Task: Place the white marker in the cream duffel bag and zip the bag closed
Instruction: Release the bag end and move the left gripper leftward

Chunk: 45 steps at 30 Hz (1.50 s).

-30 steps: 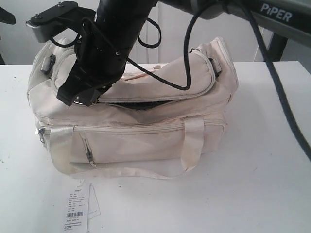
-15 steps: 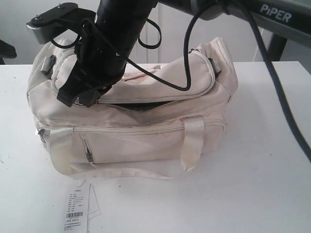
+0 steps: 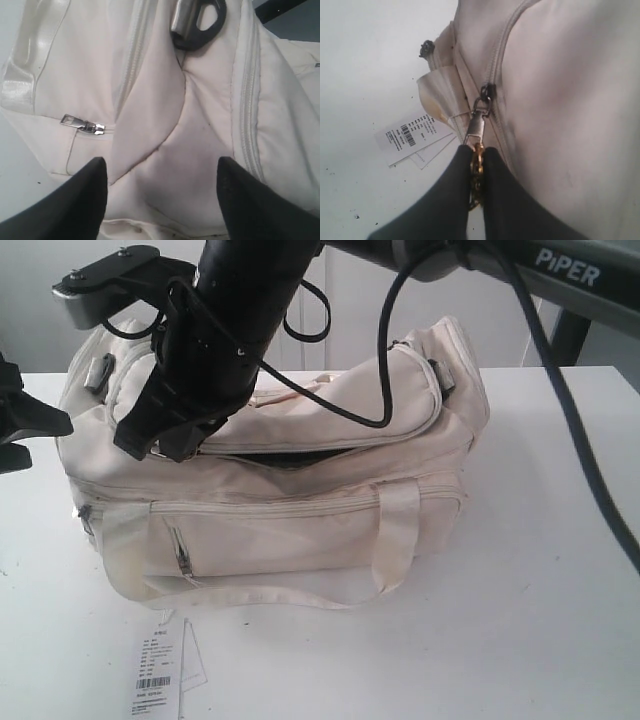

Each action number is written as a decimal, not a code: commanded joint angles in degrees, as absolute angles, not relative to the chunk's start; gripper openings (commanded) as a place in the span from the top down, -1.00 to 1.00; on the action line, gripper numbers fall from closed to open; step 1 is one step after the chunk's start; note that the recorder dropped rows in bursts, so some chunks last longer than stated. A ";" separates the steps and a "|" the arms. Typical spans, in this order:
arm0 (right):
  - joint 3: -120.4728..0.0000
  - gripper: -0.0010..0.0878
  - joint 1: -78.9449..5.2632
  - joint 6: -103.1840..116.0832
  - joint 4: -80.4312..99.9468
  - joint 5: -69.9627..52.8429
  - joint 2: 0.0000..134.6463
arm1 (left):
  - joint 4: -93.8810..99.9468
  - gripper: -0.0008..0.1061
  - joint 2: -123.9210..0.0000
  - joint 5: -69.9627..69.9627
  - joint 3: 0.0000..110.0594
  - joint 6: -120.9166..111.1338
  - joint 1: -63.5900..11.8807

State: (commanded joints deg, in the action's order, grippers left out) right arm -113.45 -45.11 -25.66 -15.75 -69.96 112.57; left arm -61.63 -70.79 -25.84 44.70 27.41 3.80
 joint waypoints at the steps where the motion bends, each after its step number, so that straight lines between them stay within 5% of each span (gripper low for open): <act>1: -113.45 0.98 -45.11 -25.66 -15.85 -69.96 112.57 | -61.63 -0.25 -70.79 -25.10 44.70 27.41 3.26; 15: -113.45 0.98 -45.11 -25.66 -15.85 -69.96 112.57 | -72.28 -0.23 -77.62 -24.14 44.70 36.61 3.15; 17: -113.45 0.98 -45.11 -25.66 -15.85 -69.96 112.57 | -76.89 0.04 -78.59 -24.78 44.70 42.54 3.15; 21: -113.45 0.98 -45.11 -25.66 -15.85 -69.96 112.57 | -78.01 0.98 -78.95 -24.65 44.70 45.07 3.15; 45: -113.14 0.98 -45.11 -25.51 -15.26 -69.96 112.57 | -79.44 0.99 -78.95 -22.45 44.70 46.71 3.15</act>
State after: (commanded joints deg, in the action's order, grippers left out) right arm -113.14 -45.11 -25.51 -15.26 -69.96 112.57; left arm -79.44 -78.95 -22.45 44.70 46.71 3.15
